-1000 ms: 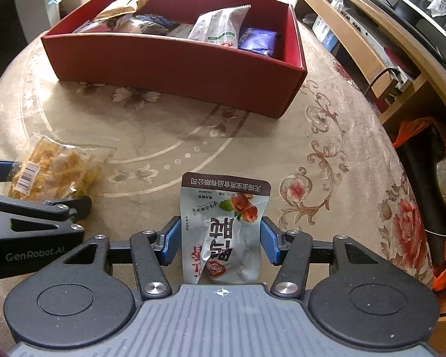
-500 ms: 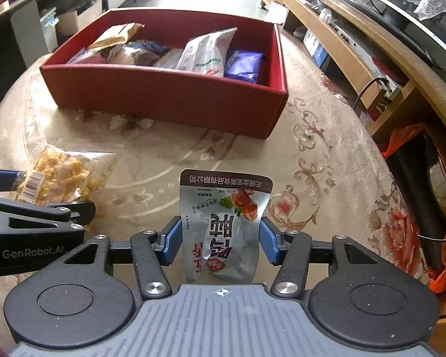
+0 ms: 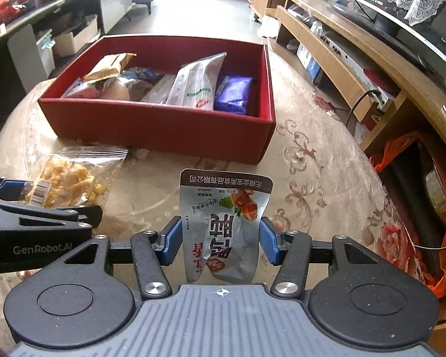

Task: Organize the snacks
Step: 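Lift both packs and carry them over the red box, then lower both packs into the red box and open both grippers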

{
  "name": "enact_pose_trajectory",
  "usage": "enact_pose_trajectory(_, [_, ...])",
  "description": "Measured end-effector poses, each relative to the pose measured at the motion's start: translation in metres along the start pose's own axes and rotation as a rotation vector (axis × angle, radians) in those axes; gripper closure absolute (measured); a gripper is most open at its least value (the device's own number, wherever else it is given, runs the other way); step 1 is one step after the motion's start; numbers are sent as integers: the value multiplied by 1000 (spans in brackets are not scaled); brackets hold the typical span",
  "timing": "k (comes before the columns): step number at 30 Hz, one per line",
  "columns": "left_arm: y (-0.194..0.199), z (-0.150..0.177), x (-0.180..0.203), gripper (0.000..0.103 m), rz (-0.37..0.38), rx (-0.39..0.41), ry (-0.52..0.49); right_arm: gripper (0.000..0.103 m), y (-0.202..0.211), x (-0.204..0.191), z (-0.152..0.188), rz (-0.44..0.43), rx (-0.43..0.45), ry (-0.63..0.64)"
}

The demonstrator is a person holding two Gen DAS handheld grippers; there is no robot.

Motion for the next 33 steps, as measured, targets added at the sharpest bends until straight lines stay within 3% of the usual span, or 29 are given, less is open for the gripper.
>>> enact_pose_trajectory(33, [-14, -111, -31, 34, -89, 122, 72, 41, -19, -1, -103, -64, 122, -99])
Point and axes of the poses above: each gripper's, at about its wrist camera, not at the fingertips, and y roughly against the way its jaws point, x to its right, z to its underside, the point moved 1 cm from there along -y, roughly the way its jaws point, and after that the axes turned 12 degrees about -y, right-handed, at the moved point
